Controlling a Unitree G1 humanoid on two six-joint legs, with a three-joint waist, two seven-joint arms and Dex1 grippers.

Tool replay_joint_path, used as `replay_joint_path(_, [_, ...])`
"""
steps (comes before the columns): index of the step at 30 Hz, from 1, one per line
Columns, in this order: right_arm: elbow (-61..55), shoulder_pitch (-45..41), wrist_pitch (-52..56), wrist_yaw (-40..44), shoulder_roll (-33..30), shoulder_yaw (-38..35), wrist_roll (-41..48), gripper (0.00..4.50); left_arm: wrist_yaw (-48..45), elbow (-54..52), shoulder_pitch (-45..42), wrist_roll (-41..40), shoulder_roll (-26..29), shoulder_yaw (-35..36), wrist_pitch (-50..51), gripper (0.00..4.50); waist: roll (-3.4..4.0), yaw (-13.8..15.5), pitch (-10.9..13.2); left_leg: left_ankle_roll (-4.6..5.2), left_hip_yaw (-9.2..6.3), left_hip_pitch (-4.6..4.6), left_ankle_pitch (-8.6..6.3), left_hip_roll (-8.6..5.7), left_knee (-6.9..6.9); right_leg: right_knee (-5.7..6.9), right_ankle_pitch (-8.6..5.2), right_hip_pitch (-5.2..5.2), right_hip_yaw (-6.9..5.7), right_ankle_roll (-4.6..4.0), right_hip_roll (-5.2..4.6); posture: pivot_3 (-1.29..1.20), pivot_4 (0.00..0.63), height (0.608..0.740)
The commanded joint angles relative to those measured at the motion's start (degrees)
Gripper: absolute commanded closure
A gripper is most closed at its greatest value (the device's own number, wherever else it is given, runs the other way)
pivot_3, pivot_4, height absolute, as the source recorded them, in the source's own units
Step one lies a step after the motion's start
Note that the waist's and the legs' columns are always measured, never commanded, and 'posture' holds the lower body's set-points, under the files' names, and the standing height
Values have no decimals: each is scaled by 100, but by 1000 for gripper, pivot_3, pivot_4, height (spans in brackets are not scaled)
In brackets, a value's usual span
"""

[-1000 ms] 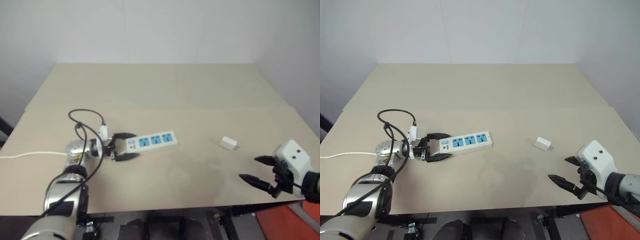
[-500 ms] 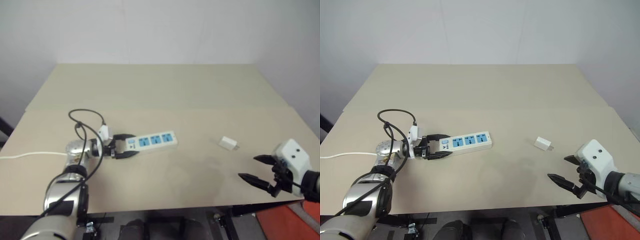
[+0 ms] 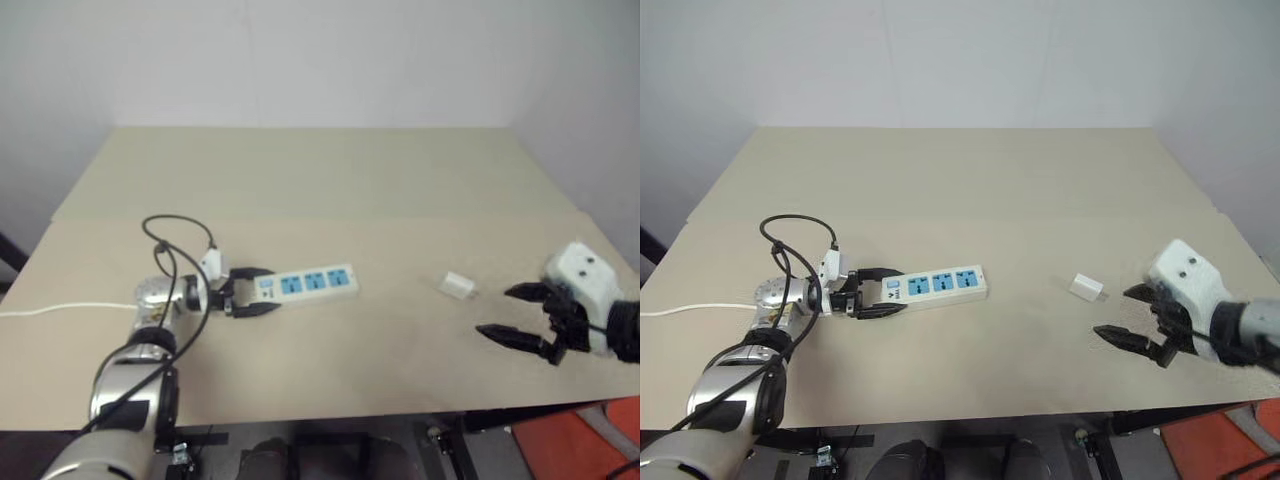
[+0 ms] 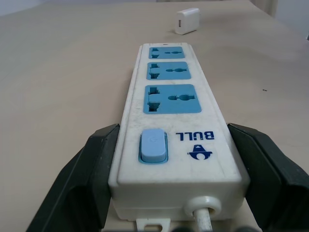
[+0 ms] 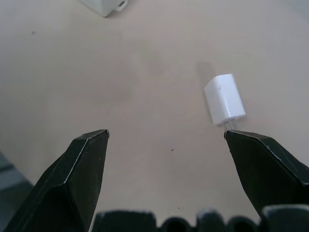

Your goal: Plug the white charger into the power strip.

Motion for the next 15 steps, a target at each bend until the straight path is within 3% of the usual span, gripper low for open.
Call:
replay_joint_path(1, [579,-1400,259,201,-338,1228,-105,0,38,-209,-84,208,-142,-237,-75,1244,0,-7,0,0,1,0,0,1,0,-3,0,-3,-1,0,-1,0,150,740])
replay_joint_path(6, [1687,-3902,518,633,169,3703,-1205,0,226,-271,-136,383,-260,-449,-211,1244,3,-54,-2,-3,-1,-27,1,-2,6,-18,2,-23,-4,-1,-4,0,150,740])
replay_joint_path(9, [2424,-4950,334,1131,595,4958,-2026,0,297,-295,-167,383,-370,-485,-228,1244,5,-35,-3,-2,3,-52,1,-6,22,4,2,-49,-3,0,-8,0,150,740])
replay_joint_path(15, [4045,-6174,-172,1789,1435,6241,-3217,0,306,-386,-107,423,-478,-617,-278,1244,10,-7,-6,0,8,-92,4,-17,38,16,8,-72,-12,10,-8,0,150,740])
